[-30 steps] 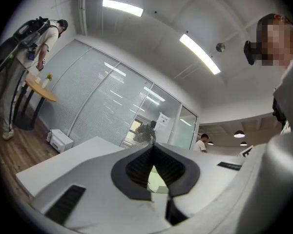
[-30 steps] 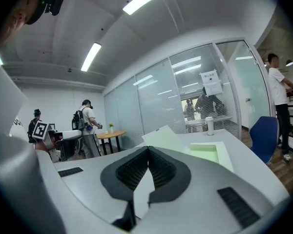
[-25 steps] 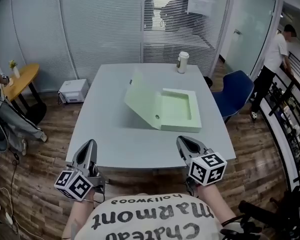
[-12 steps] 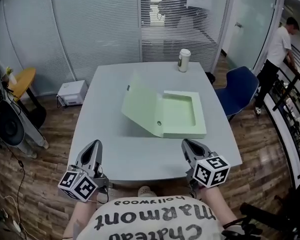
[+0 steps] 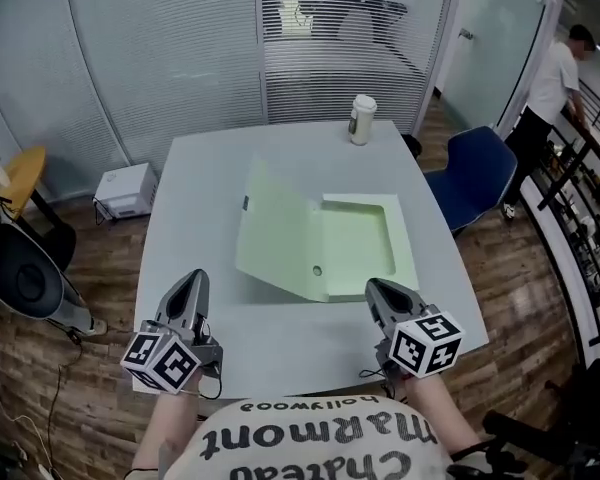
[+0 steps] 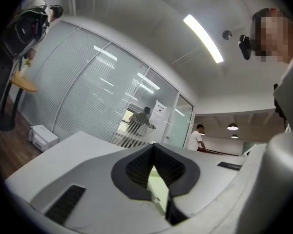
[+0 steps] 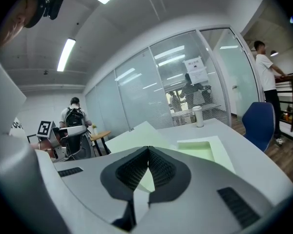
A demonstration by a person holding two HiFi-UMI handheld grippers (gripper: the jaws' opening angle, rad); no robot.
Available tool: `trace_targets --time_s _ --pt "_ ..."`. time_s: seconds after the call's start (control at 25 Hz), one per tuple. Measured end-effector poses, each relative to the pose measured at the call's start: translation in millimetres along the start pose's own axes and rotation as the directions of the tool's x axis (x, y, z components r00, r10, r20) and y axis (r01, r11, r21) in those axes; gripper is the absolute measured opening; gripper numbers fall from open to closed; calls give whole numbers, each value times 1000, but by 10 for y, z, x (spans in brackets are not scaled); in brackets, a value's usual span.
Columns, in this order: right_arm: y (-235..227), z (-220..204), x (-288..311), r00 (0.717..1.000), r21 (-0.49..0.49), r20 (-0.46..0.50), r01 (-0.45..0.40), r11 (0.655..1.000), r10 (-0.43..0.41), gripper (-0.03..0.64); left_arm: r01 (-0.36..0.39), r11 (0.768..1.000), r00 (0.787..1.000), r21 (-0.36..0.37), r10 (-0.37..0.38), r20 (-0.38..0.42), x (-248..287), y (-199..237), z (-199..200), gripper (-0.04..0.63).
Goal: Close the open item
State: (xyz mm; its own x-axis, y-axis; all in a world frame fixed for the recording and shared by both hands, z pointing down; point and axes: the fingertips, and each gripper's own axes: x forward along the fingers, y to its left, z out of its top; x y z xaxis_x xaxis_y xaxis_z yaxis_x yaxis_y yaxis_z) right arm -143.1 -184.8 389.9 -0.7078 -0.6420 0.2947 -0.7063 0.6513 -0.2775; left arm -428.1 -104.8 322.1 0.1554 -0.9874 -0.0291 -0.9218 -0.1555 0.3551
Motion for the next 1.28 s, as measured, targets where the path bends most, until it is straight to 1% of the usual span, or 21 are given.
trace_targets --time_s 0.08,0.2,0.36,0.4,0.44,0.56,0.68,0.88,1.12,1.28 --pt "-55 3 69 1000 7 -9 18 1000 -18 3 0 1000 1000 4 0 -6 149 108 4 -3" --pt "-119 24 181 999 9 -22 44 999 -44 3 -6 999 1000 34 7 -26 407 349 -9 -5" --pt "-209 -1 259 995 22 -44 93 995 -92 3 9 993 997 117 0 -75 819 626 -133 0" --pt "-228 -9 290 994 25 -50 102 994 -101 3 9 992 996 126 2 -89 924 703 -184 0" --pt "-245 -12 327 993 26 -55 109 994 -107 3 7 993 995 119 6 -101 1031 790 -238 0" --pt "-290 -23 418 990 21 -74 126 992 -124 3 0 998 991 55 7 -135 1337 1039 -413 -1" --pt "-366 -96 472 984 29 -93 153 988 -150 3 27 1000 986 6 -25 -164 1633 1140 -563 -9" --pt "-368 -203 532 980 30 -117 168 985 -164 3 96 994 983 -48 -102 -155 1904 1051 -697 -9" --pt "-429 -267 581 973 24 -141 187 982 -182 3 151 984 980 -95 -162 -117 2030 910 -729 -8" --pt "-440 -315 629 972 27 -152 182 983 -176 3 170 981 977 -91 -180 -116 2055 861 -716 -8"
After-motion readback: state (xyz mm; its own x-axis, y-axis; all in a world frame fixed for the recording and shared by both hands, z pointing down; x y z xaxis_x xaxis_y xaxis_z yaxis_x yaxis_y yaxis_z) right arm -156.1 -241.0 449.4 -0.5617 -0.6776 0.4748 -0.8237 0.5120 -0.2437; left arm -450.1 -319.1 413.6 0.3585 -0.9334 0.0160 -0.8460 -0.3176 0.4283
